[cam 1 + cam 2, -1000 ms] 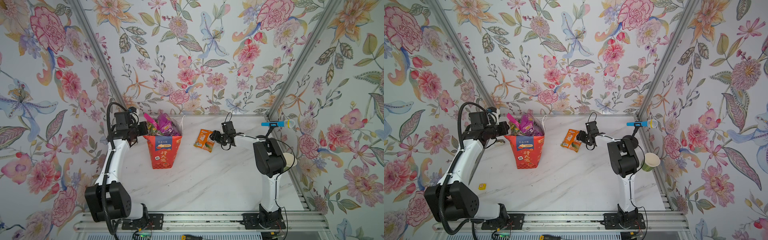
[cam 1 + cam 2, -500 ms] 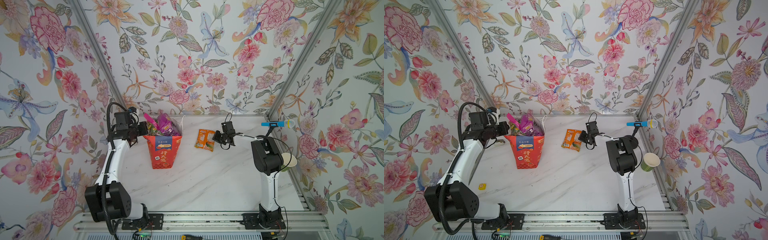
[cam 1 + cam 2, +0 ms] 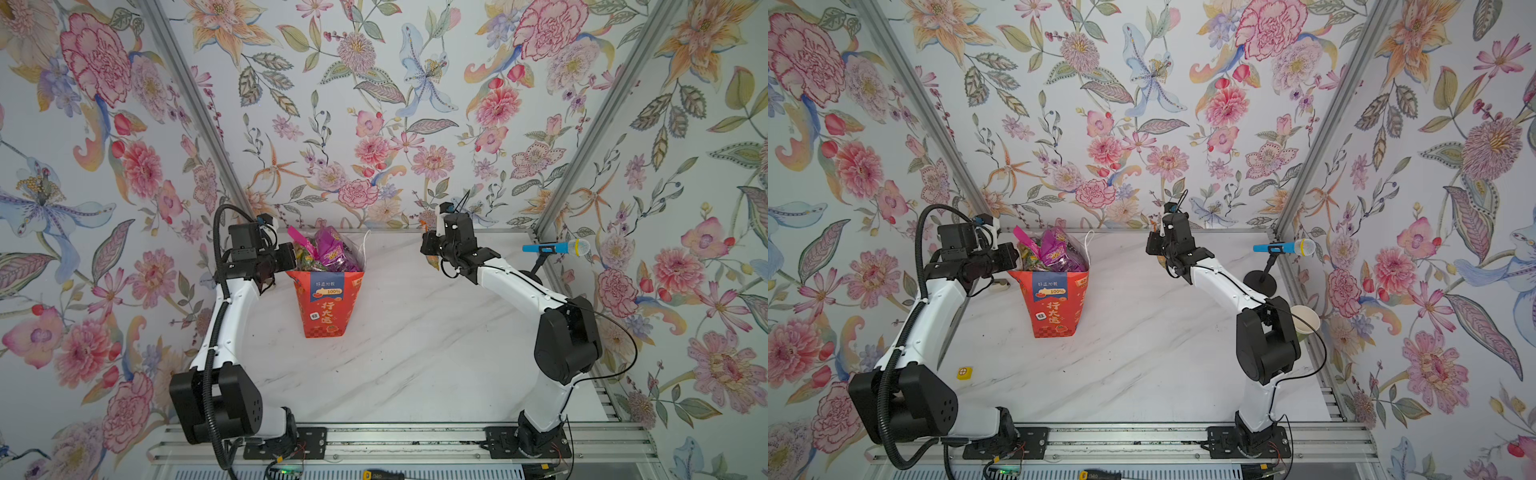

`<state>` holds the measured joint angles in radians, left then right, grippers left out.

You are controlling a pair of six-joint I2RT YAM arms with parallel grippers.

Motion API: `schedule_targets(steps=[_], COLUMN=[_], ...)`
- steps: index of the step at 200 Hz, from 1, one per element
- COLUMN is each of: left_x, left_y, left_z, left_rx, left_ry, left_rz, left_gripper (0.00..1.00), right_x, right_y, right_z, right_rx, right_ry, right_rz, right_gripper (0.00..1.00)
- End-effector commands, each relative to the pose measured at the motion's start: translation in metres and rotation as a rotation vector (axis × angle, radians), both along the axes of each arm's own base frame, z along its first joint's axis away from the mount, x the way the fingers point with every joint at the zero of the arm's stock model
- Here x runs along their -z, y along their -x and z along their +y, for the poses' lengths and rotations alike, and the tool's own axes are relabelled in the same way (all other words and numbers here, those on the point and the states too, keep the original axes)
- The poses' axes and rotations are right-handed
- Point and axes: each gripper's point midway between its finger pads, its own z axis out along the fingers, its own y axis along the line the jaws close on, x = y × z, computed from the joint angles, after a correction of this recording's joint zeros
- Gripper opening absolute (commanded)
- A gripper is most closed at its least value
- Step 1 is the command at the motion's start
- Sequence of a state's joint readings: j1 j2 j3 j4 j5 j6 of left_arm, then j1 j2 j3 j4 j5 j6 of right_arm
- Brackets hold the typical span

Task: Place the snacks into the paper bag
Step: Pick up the snack from the top-center of the table, then place the snack in the paper bag.

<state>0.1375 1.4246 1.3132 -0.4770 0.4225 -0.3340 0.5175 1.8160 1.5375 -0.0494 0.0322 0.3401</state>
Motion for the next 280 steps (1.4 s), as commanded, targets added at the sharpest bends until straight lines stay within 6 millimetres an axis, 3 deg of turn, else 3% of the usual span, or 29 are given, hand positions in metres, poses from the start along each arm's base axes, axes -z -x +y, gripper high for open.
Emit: schedule_targets(steps=[1,22,27,74,103,124,145,178,205,280], left_x=[-0.036,-0.035,-0.034,-0.034,-0.033,-0.033,-0.033,-0.033,-0.035,-0.033], left_y=[-0.002,-0.001,-0.001,-0.001,-0.001,0.000,0.000,0.000,0.000,0.000], left_z=[0.000,-0.001,-0.001,-0.002,-0.002,-0.003,-0.003,-0.004,-0.004,-0.003], left_rx=[0.009,0.009,0.010,0.014,0.016,0.017,0.020,0.022,0.024,0.022], left_ry=[0.004,0.005,0.005,0.012,0.013,0.016,0.018,0.022,0.022,0.019], left_rz=[-0.121,-0.120,-0.118,-0.119,-0.120,-0.119,-0.119,-0.122,-0.125,-0.121], left_gripper=[0.00,0.00,0.00,0.00,0.00,0.00,0.00,0.00,0.00,0.00], right_x=[-0.062,-0.114,-0.127,-0.237,-0.278,-0.298,-0.307,-0.301,-0.280,-0.218], right_y=[0.019,0.036,0.048,0.106,0.139,0.150,0.159,0.163,0.155,0.132], right_z=[0.015,0.028,0.043,0.076,0.096,0.109,0.131,0.171,0.196,0.240], right_rx=[-0.034,-0.059,-0.093,-0.196,-0.244,-0.266,-0.320,-0.361,-0.376,-0.414], right_ry=[0.129,0.148,0.142,0.097,0.079,0.062,0.039,0.057,0.084,0.071], right_rz=[-0.183,-0.303,-0.332,-0.586,-0.700,-0.750,-0.760,-0.760,-0.729,-0.625], right_gripper=[0.00,0.00,0.00,0.00,0.00,0.00,0.00,0.00,0.00,0.00])
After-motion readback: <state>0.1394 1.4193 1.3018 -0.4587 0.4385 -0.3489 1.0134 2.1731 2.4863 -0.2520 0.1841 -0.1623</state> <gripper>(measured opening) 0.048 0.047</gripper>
